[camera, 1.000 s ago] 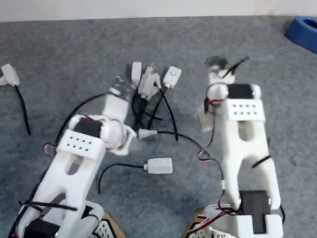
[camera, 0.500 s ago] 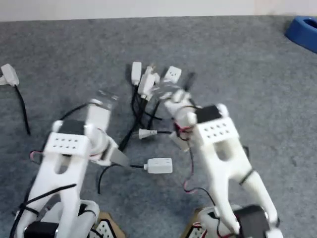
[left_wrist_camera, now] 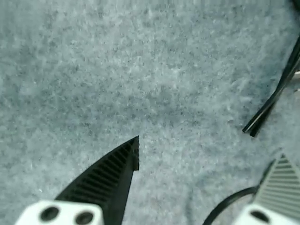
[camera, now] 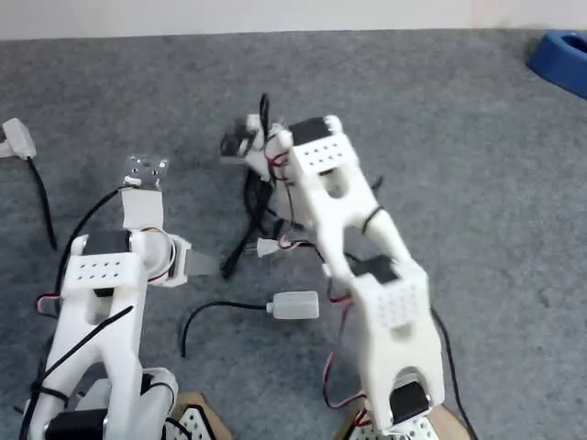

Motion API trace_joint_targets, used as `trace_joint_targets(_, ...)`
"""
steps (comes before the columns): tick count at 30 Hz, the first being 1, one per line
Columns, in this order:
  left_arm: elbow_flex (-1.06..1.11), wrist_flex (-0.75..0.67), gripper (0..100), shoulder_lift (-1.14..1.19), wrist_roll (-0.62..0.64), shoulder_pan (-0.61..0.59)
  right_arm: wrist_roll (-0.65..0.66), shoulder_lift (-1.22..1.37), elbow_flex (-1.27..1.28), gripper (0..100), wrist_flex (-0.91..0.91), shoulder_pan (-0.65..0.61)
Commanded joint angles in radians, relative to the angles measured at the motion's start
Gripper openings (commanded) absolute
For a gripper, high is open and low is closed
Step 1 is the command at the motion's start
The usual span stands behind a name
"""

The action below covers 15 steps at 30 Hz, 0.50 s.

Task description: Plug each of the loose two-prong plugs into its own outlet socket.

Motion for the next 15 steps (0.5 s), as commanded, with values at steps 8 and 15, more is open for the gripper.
trace_joint_targets(8, -0.001, -0.034, 41, -0.002, 0.006, -0.008, 0.008, 0.005, -0.263, 23.5, 0.113, -0.114)
trace_joint_targets(15, -0.041, -0.041, 41, 0.093, 0.006, -0.039, -0.002, -0.105, -0.010, 23.5, 0.090, -0.231)
